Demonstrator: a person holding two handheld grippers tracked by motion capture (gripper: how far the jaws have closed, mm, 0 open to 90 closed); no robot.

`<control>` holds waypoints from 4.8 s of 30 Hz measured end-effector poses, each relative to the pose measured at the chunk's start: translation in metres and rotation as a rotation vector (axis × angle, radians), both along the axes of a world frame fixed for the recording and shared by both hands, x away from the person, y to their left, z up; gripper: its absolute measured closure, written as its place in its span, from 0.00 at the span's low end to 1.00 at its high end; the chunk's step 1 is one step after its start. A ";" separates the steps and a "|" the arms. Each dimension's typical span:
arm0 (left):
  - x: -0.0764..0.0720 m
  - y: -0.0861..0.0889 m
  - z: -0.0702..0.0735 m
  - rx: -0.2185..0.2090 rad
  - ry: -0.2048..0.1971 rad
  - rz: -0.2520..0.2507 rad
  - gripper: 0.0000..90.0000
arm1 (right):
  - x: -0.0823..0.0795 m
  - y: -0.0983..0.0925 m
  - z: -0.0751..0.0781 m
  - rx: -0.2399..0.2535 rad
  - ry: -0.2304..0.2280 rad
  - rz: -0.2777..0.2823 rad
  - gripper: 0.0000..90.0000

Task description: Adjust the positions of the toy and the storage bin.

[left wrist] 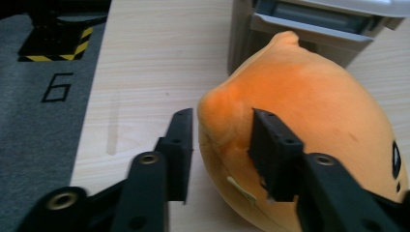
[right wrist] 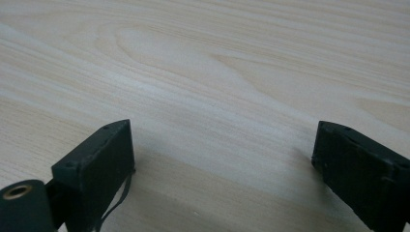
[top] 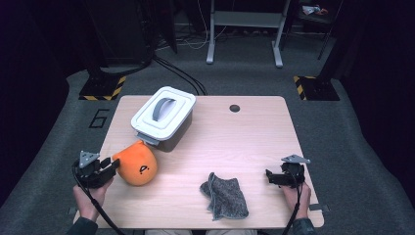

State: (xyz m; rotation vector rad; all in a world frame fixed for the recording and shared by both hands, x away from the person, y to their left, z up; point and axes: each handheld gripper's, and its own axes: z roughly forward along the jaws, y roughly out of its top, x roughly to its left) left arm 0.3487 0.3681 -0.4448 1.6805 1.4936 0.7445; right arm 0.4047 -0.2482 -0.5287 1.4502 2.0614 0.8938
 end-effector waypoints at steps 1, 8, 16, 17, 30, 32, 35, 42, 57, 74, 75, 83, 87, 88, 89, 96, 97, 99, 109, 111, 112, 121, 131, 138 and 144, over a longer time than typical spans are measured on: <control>0.001 0.000 0.001 0.010 0.002 -0.007 0.63 | 0.000 0.000 0.000 0.000 0.000 0.000 0.08; 0.012 -0.004 -0.003 0.020 0.040 -0.039 0.58 | 0.000 0.000 0.000 0.001 0.001 0.000 0.08; 0.016 -0.007 0.008 -0.004 0.017 -0.080 0.48 | 0.000 0.000 0.000 0.001 0.002 0.000 0.08; 0.018 -0.007 0.010 -0.013 0.005 -0.085 0.46 | 0.000 0.000 0.000 0.001 0.002 0.000 0.08; 0.070 -0.038 0.037 -0.030 -0.006 -0.222 0.21 | 0.000 0.000 0.000 0.001 0.002 0.001 0.08; 0.083 -0.045 0.040 -0.035 -0.001 -0.244 0.18 | 0.000 0.000 0.000 0.001 0.002 0.002 0.08; 0.097 -0.055 0.042 -0.024 0.007 -0.269 0.14 | 0.000 0.000 0.000 0.001 0.002 0.002 0.08; 0.129 -0.077 0.047 0.006 0.025 -0.314 0.16 | 0.000 0.000 0.000 0.000 0.000 0.004 0.08; 0.169 -0.101 0.047 0.085 0.035 -0.295 0.50 | 0.000 0.000 0.000 0.000 -0.003 0.004 0.08; 0.168 -0.112 0.047 0.091 0.034 -0.214 0.70 | 0.000 0.000 0.000 0.001 -0.002 0.005 0.09; 0.168 -0.113 0.047 0.088 0.038 -0.210 0.70 | 0.000 0.000 0.000 0.001 -0.002 0.005 0.08; 0.166 -0.116 0.046 0.051 0.037 -0.199 0.71 | 0.000 0.000 0.000 0.001 -0.002 0.005 0.09; 0.165 -0.121 0.046 0.070 0.033 -0.196 0.72 | 0.000 0.000 0.000 0.001 -0.002 0.005 0.08; 0.165 -0.121 0.046 0.070 0.037 -0.188 0.72 | 0.000 0.000 0.000 0.001 -0.002 0.005 0.09; 0.165 -0.121 0.046 0.070 0.037 -0.188 0.72 | 0.000 0.000 0.000 0.001 -0.002 0.005 0.09; 0.165 -0.125 0.046 0.055 0.032 -0.168 0.73 | 0.000 0.000 0.000 0.001 -0.001 0.006 0.09; 0.164 -0.127 0.046 0.043 0.032 -0.169 0.73 | 0.000 0.000 0.000 0.001 -0.002 0.007 0.09; 0.164 -0.129 0.046 0.033 0.040 -0.178 0.73 | 0.000 0.000 0.000 0.003 0.000 0.005 0.09; 0.164 -0.140 0.046 0.058 0.040 -0.196 0.72 | 0.000 0.000 0.000 0.004 0.001 0.004 0.09; 0.165 -0.137 0.046 0.048 0.042 -0.212 0.71 | 0.000 0.000 0.000 0.001 -0.002 0.006 0.09; 0.165 -0.136 0.047 0.054 0.041 -0.220 0.71 | 0.000 0.001 0.000 0.004 0.001 0.003 0.09; 0.159 -0.111 0.061 0.091 -0.002 -0.250 0.32 | 0.000 0.000 0.000 0.001 -0.002 0.006 0.09; 0.158 -0.070 0.057 0.087 0.023 -0.231 0.38 | 0.000 0.000 0.000 0.002 0.000 0.005 0.09; 0.161 -0.066 0.041 0.065 0.063 -0.258 0.41 | 0.000 0.000 0.000 0.002 -0.003 0.007 0.09; 0.158 -0.072 0.042 0.055 0.074 -0.259 0.45 | 0.000 0.000 0.000 0.001 -0.002 0.006 0.09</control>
